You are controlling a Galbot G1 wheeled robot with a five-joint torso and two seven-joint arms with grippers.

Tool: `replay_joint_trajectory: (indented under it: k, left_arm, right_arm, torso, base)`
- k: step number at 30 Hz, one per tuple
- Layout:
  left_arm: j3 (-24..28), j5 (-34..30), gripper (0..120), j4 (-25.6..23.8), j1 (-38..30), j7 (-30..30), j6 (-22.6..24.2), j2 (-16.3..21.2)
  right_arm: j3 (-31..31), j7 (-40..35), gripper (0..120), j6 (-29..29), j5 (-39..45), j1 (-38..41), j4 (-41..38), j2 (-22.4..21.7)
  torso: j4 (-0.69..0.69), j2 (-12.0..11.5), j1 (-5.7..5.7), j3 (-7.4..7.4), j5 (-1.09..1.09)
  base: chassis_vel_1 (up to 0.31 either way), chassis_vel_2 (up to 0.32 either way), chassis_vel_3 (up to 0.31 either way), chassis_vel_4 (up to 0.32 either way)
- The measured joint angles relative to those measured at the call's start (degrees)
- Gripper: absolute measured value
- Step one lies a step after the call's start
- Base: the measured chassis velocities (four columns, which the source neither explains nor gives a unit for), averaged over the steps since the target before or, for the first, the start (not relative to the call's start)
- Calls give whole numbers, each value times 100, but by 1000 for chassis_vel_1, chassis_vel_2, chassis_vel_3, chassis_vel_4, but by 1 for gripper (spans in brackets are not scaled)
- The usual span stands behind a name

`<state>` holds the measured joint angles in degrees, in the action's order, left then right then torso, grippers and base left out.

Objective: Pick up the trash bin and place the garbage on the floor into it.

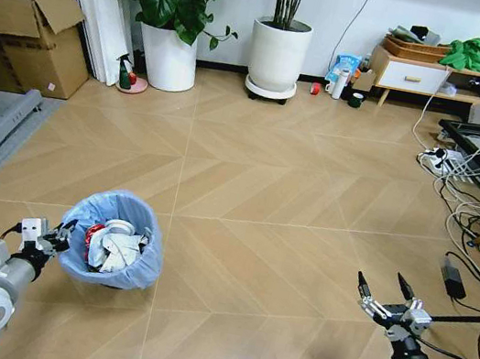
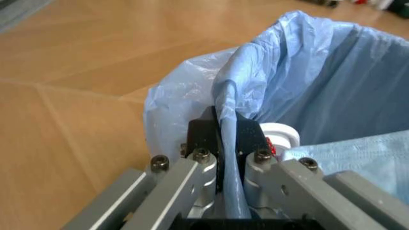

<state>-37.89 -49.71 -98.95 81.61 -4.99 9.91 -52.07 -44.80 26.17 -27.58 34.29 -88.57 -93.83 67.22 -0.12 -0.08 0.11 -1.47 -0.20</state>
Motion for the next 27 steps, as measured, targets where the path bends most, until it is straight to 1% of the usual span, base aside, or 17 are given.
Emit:
replay_joint_trajectory:
  k: [2, 3, 4, 6, 7, 10, 15, 17, 18, 19, 21, 23, 24, 26, 27]
  left_arm:
    - [117, 2, 0, 318, -245, -47, -1, -5]
    - [117, 2, 0, 318, -245, -47, -1, -5]
    - [194, 2, 0, 463, -377, -59, -1, -4]
    - [343, 5, 0, 715, -622, -64, -1, -1]
    - [343, 5, 0, 715, -622, -64, -1, -1]
    - [528, 6, 0, 1031, -1012, -81, 2, -1]
    - [616, 4, 1, 1202, -1165, -79, 9, 1]
    - [630, -8, 6, 1264, -1203, -63, 16, 12]
    - [631, -23, 13, 1311, -1231, -40, 17, 20]
    - [631, -23, 13, 1311, -1231, -40, 17, 20]
    - [639, -28, 23, 1348, -1239, -25, 17, 22]
    - [655, -16, 31, 1372, -1244, -63, 8, 22]
    - [655, -16, 31, 1372, -1244, -63, 8, 22]
    - [678, 109, 41, 1407, -1256, -233, -38, 23]
    - [683, 179, 46, 1418, -1257, -297, -67, 28]
  right_arm:
    - [-27, 13, 100, -1, 4, -50, -20, -24]
    - [-27, 13, 100, -1, 4, -50, -20, -24]
    - [-44, 25, 100, -4, 5, -82, -26, -29]
    - [-81, 43, 100, -9, 4, -132, -29, -35]
    - [-81, 43, 100, -9, 4, -132, -29, -35]
    - [-142, 51, 100, -14, -5, -173, -37, -21]
    - [-194, 24, 100, -14, -65, -174, -41, 49]
    - [-228, -43, 100, -14, -147, -171, -19, 101]
    - [-247, -127, 100, -14, -218, -164, 13, 143]
    - [-247, -127, 100, -14, -218, -164, 13, 143]
    - [-249, -226, 100, -13, -279, -150, 43, 191]
    - [-239, -285, 100, -14, -318, -133, 65, 226]
    - [-239, -285, 100, -14, -318, -133, 65, 226]
    - [-212, -315, 100, -13, -353, -123, 90, 256]
    - [-202, -323, 100, -9, -359, -123, 96, 260]
  torso:
    - [-1, 0, 0, 0, 1]
    - [-1, 0, 0, 0, 1]
    - [-1, 0, 0, 0, 4]
    - [-2, 0, 0, 0, 0]
    - [-2, 0, 0, 0, 0]
    - [-3, 0, 0, 1, 5]
    - [-2, 0, 0, 1, 2]
    - [-2, 0, 0, 1, 2]
    - [-1, 0, 0, 1, 4]
    - [-1, 0, 0, 1, 4]
    - [0, 0, 0, 1, 5]
    - [-1, 0, 0, 1, 0]
    - [-1, 0, 0, 1, 0]
    - [-1, 0, 0, 1, 4]
    - [-1, 0, 0, 1, 2]
  base:
    - [-22, 24, 26, -32]
    - [0, 0, 0, 0]
    - [0, 0, 0, 0]
    - [0, 0, 0, 0]
    - [0, 0, 0, 0]
    - [0, 0, 0, 0]
    - [0, 0, 0, 0]
    - [0, 0, 0, 0]
    - [0, 0, 0, 0]
    - [0, 0, 0, 0]
    - [0, 0, 0, 0]
    - [0, 0, 0, 0]
    - [0, 0, 0, 0]
    - [0, 0, 0, 0]
    - [0, 0, 0, 0]
